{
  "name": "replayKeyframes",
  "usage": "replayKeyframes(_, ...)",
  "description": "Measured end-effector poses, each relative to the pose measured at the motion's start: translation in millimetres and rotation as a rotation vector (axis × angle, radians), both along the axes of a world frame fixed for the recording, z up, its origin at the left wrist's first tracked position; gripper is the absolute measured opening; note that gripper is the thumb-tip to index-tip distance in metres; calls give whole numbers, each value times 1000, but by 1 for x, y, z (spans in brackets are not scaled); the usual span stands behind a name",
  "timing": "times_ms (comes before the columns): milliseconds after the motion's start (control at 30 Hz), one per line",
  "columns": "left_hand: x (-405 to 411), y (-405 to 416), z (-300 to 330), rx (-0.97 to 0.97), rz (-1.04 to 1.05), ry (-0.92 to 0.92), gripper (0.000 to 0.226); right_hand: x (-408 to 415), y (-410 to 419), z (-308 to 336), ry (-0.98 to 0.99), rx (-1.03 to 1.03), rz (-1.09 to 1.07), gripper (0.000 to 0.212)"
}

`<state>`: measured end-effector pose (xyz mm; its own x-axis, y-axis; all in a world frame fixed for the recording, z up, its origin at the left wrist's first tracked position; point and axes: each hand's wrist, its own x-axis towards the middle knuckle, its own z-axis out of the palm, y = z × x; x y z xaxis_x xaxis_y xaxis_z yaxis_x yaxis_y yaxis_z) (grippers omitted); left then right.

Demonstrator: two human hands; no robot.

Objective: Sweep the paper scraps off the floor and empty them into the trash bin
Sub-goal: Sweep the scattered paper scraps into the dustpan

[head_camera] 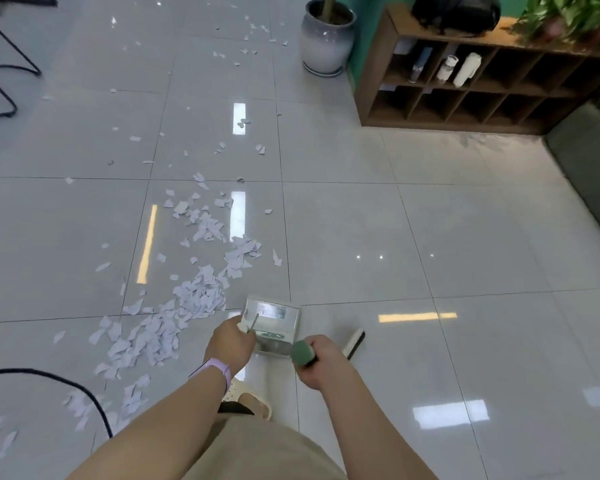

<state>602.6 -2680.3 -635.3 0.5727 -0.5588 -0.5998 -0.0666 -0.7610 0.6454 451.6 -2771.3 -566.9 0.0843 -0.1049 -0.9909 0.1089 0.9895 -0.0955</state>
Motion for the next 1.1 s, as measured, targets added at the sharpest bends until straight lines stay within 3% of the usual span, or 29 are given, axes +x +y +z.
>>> replayKeyframes(100, 43, 2, -5, 43, 116, 28, 30, 53, -3, -1, -16, 20, 191, 10)
replayKeyframes(200, 88, 17, -7, 92, 174, 46, 51, 104, -19, -2, -58, -11, 333, 24)
replayKeyframes(300, 124, 31, 0, 145, 161, 5, 41, 150, -32, -9, -159, -86, 420, 28)
replayKeyframes(367, 141, 44, 6, 170, 156, -34, 42, 172, -45, -21, -226, -120, 410, 27)
replayKeyframes(433, 150, 67, 10, 229, 182, -39, 52, 184, -56, -33, -280, -26, 350, 31)
replayKeyframes(500, 155, 97, 13, 284, 237, -51, 58, 199, -57, -42, -336, 116, 256, 46)
replayKeyframes(567, 151, 120, 17, 301, 351, -49, 59, 223, -47, -36, -424, 183, 294, 58)
replayKeyframes(733, 116, 134, 39, 269, 612, -52, 55, 294, -6, -4, -373, 145, 610, 37)
replayKeyframes(967, 50, 95, 40, 370, 1009, -83, 28, 298, 13, 31, -348, 298, 876, 25)
replayKeyframes(1067, 22, 66, 37, 345, 1294, -67, 16, 286, 9, 27, -368, 395, 929, 51)
replayKeyframes(1100, 12, 62, 36, 325, 1383, -74, 15, 282, 10, 26, -375, 434, 966, 51)
